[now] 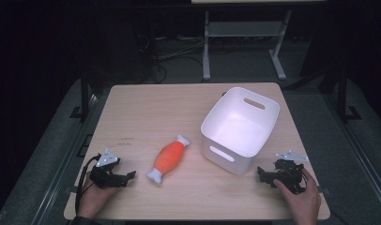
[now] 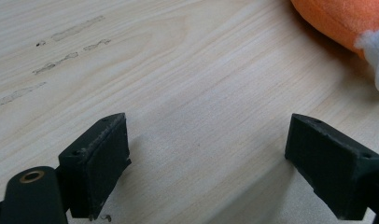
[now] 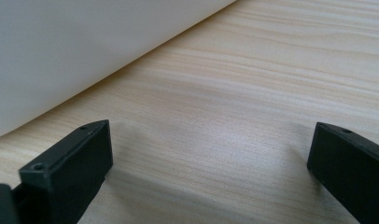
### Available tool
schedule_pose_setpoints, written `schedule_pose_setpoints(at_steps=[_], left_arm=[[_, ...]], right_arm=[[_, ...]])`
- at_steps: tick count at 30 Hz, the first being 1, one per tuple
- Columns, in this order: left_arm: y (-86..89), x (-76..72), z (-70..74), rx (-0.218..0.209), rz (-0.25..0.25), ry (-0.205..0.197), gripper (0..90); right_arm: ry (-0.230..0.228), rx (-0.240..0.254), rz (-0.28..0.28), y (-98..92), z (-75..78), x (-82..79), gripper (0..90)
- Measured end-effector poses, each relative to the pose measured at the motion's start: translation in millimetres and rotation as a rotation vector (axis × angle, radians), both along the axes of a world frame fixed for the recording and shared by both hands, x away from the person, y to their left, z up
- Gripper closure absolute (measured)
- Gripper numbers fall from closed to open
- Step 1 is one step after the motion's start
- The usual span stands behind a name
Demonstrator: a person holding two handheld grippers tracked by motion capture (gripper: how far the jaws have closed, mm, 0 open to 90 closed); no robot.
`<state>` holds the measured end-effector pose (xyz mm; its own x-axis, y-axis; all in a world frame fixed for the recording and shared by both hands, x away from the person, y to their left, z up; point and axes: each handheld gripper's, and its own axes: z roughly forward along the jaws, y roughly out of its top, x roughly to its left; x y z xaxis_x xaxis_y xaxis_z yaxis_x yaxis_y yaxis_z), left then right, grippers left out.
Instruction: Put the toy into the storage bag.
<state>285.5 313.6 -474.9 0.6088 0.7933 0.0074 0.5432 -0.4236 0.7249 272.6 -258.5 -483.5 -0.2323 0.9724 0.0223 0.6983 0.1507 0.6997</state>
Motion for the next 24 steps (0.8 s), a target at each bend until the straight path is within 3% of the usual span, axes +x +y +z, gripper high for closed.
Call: schedule_pose_setpoints(at_steps=[14,24], left_arm=[[0.7,0.2,0.3,-0.013,0.002,0.004,12.8],[0.9,0.5,7.1,-0.018,-0.002,0.029,13.2]], right_arm=[[0.000,0.000,0.000,0.0,0.0,0.1,0.0],[0.000,0.000,0.000,0.0,0.0,0.0,0.0]])
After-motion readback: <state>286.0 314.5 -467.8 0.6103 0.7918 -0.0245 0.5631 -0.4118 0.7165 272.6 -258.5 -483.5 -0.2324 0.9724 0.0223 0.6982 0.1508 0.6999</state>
